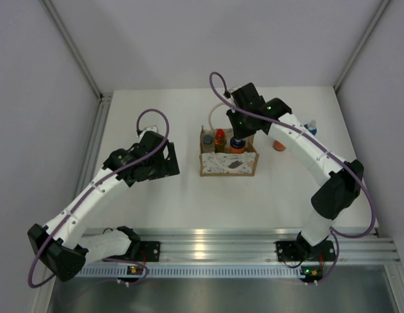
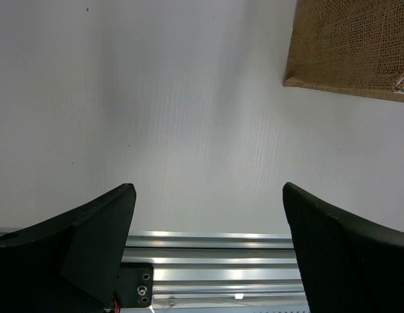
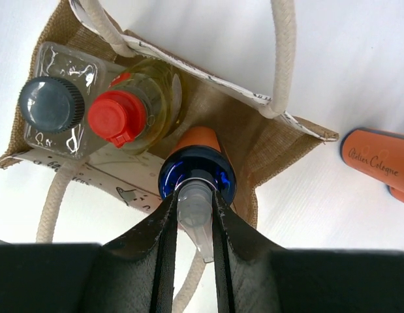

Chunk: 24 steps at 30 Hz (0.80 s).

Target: Take the personal care products out of the canvas bag

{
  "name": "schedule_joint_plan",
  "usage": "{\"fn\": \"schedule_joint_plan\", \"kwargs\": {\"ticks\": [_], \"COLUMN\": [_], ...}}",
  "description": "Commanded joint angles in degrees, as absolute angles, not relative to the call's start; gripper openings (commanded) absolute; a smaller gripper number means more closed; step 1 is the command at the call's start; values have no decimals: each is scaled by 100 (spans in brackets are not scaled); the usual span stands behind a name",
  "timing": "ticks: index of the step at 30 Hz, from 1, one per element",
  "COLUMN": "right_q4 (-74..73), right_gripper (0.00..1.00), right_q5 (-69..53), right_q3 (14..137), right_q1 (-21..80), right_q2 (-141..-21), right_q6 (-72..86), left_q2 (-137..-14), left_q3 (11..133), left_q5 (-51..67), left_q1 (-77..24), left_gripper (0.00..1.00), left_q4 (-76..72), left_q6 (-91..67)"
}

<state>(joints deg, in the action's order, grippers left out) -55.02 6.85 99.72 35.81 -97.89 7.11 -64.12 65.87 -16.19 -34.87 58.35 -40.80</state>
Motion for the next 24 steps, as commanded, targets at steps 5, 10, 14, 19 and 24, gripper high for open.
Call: {"fn": "schedule_joint_plan", "kwargs": {"ticks": [5,10,14,19,24], "right_q4": [-5984,-6249,-6433,-6565,-6653], "right_gripper": [0,0,0,0,0], "right_q5": [1037,1125,1125,863,651], "right_q3": [11100,11750,12207,12313,12235], "right_q1": [3507,3393,3182,2480,1733], "right_q2": [-9396,-9273,-9141,-8843,-8561], "right_q6": [808,905,949,835,695], "left_q2": [-6451,-6486,-6469,-6416,-6363], "left_q3": [6688,6724,6715,6662,6566], "left_q5": [-1688,-1679,-1679,-1687,-1705], "left_q1": [-3498,-3498,-3498,-3498,-3498], "left_gripper": [98,98,98,98,98], "left_q4": [5854,5854,5854,5853,5854], "left_q6": [-4069,-4061,-4060,-4061,-4078]}}
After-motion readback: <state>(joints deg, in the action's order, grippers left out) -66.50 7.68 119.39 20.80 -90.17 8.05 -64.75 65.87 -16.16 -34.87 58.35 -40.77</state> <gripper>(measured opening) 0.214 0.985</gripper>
